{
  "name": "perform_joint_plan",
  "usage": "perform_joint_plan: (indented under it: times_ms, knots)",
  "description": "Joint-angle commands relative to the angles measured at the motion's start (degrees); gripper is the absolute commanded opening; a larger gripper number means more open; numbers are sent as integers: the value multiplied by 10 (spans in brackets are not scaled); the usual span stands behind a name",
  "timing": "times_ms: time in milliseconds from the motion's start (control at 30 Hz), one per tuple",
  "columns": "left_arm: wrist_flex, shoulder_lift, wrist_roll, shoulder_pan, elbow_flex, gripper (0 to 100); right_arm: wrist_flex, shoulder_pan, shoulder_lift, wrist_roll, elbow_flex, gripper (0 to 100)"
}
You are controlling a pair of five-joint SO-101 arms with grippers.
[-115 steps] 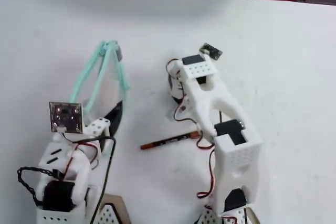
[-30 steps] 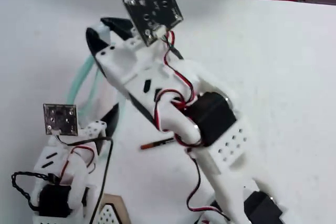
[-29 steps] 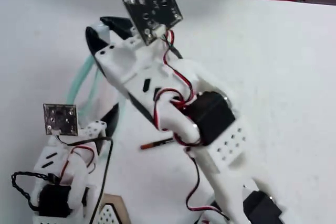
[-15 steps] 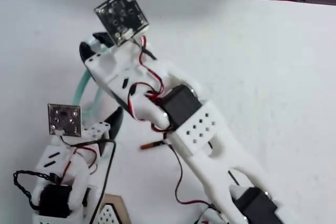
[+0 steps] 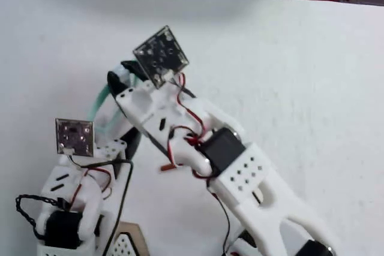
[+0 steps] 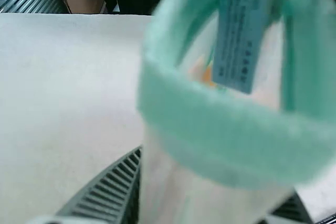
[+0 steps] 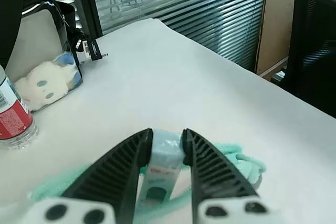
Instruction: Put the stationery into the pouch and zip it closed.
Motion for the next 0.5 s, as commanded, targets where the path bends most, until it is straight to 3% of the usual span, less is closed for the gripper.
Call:
perform_joint_plan:
  times_ms: [0,200,467]
  knots:
    - [-25,2,5,1,-6,276,10,-6,-30,22,-4,27]
    - [-32,2,4,0,1,276,50,-34,-35,56,-7,195]
    - [-31,2,4,-13,1,276,70,-10,-37,53,-31,202]
